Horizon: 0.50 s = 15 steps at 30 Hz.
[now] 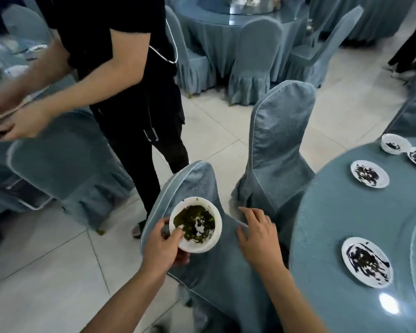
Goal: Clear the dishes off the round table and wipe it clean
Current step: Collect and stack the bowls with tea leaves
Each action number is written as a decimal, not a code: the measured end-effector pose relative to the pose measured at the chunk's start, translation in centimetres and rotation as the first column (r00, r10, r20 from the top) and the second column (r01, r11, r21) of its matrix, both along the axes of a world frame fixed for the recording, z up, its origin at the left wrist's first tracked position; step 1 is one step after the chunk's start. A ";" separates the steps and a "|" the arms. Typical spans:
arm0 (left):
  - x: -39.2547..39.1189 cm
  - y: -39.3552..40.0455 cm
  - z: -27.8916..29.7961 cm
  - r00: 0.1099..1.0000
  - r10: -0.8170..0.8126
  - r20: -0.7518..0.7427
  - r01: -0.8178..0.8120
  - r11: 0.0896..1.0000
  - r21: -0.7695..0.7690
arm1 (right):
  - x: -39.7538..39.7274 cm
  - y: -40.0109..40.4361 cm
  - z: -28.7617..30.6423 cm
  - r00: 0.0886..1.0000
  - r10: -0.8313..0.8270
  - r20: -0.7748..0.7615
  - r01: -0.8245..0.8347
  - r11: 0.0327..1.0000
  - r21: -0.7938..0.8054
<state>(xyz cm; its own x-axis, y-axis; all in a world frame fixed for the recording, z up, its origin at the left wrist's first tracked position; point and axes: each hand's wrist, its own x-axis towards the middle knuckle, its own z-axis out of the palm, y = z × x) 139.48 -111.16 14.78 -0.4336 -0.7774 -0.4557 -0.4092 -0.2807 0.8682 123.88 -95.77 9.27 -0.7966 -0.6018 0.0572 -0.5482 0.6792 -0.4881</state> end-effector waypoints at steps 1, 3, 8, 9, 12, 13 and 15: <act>1.0 -0.9 0.2 1.000 -0.004 -0.008 0.004 1.000 0.000 | 0.9 -1.1 0.1 1.000 0.003 -0.013 -0.003 1.000 0.005; 3.1 -2.6 0.6 0.999 -0.025 -0.024 0.025 1.000 0.001 | 3.1 -3.2 0.4 0.999 0.001 -0.033 -0.001 1.000 0.006; 7.9 -6.8 1.2 0.998 -0.042 -0.046 0.042 0.999 0.001 | 8.3 -7.8 1.2 0.997 0.019 -0.071 -0.016 0.999 0.045; 8.7 -7.6 1.4 0.998 -0.034 -0.050 0.034 0.999 0.003 | 9.2 -8.7 1.4 0.997 0.025 -0.076 -0.021 0.999 0.048; 11.0 -9.6 1.8 0.997 -0.040 -0.060 0.040 0.999 -0.002 | 11.2 -11.2 1.8 0.996 0.044 -0.079 -0.040 0.998 0.051; 11.6 -10.1 2.0 0.997 -0.043 -0.063 0.042 0.999 -0.004 | 11.7 -11.9 1.9 0.995 0.050 -0.085 -0.046 0.998 0.052; 12.6 -11.1 2.2 0.997 -0.035 -0.066 0.034 0.999 -0.014 | 12.3 -13.2 2.1 0.994 0.058 -0.094 -0.054 0.997 0.047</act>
